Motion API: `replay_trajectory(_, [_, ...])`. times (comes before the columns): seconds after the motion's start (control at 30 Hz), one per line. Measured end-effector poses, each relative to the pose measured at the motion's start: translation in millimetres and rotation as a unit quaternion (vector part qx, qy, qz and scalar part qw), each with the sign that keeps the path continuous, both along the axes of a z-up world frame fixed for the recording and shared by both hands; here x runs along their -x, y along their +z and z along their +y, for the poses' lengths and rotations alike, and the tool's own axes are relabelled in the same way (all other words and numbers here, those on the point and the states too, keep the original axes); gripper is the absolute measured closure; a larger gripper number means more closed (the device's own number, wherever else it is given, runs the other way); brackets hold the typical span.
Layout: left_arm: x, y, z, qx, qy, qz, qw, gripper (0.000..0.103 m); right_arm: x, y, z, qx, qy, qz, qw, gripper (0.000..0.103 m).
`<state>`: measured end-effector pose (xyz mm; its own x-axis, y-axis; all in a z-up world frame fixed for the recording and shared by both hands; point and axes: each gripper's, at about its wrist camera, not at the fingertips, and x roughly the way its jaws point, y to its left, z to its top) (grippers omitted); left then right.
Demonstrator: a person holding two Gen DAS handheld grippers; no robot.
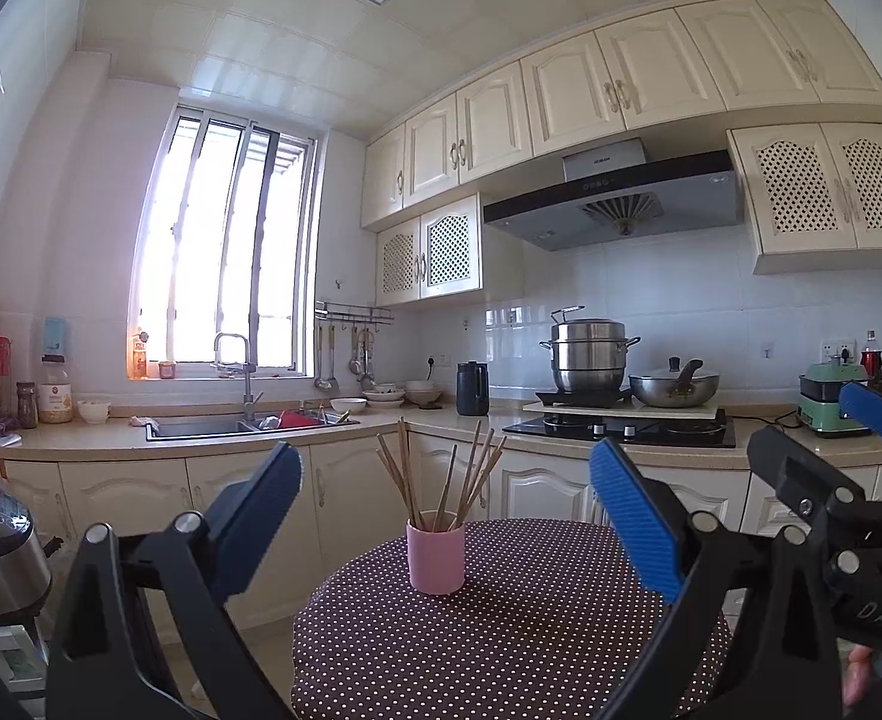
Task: Organize utensils
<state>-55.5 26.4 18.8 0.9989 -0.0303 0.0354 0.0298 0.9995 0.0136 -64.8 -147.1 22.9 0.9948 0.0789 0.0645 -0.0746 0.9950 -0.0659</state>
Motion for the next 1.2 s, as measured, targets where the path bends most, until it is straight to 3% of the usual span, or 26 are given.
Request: replay_trajectory(1.2, [0.6, 0.9, -0.5, 0.001, -0.004, -0.004, 1.0, 0.008, 1.2, 3.0, -2.2, 0.004, -0.001, 0.0, 1.0, 0.006])
